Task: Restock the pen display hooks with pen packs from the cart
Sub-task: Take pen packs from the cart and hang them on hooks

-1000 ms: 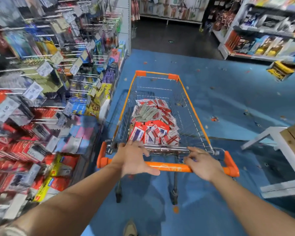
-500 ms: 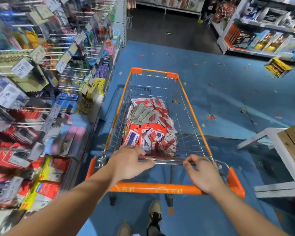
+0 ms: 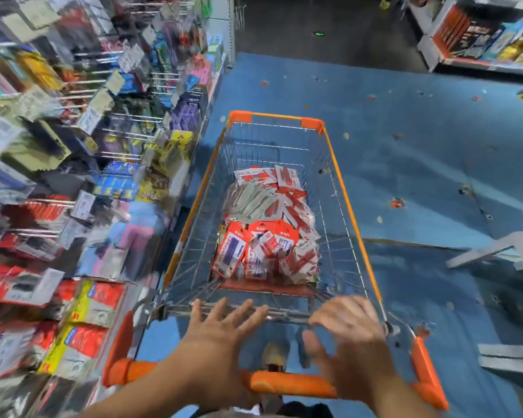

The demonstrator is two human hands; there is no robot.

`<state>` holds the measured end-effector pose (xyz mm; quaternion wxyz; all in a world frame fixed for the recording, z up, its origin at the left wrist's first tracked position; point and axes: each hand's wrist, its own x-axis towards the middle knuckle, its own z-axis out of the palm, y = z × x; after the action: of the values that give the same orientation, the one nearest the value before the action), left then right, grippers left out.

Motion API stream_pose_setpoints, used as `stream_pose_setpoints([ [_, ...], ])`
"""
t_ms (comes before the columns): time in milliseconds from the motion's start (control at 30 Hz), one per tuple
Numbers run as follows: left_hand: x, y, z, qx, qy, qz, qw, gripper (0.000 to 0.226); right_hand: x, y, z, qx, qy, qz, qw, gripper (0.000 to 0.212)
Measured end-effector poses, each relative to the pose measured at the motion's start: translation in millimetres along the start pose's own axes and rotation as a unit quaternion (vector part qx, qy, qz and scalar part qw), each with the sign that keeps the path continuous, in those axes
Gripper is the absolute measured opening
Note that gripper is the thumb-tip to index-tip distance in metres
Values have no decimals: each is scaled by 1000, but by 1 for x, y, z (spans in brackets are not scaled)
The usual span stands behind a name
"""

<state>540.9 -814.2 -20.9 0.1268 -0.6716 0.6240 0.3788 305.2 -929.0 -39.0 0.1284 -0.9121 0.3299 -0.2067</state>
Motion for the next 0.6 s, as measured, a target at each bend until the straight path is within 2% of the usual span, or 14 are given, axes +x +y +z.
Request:
stream_pose_setpoints([
  [67, 4, 1, -13, 17, 9, -9, 1000, 130, 25, 17, 7, -18, -60, 62, 996, 32],
  [133, 11, 2, -28, 15, 17, -19, 1000, 134, 51, 26, 15, -30, -211, 143, 967, 49],
  [167, 16, 2, -35, 10, 18, -22, 1000, 135, 61, 30, 18, -39, -285, 163, 944, 52],
  [233, 30, -1, -48, 3, 35, -20, 999, 138, 77, 34, 17, -50, -347, 163, 922, 50],
  [333, 50, -6, -65, 3, 81, -13, 997, 138, 92, 41, 4, -29, -339, 196, 920, 61],
  [433, 73, -8, -86, 1, 97, -16, 995, 134, 97, 46, -4, -39, -345, 194, 917, 74],
  [600, 107, -14, -120, -10, 112, 0, 994, 134, 126, 62, -5, -60, -295, 204, 932, 73],
])
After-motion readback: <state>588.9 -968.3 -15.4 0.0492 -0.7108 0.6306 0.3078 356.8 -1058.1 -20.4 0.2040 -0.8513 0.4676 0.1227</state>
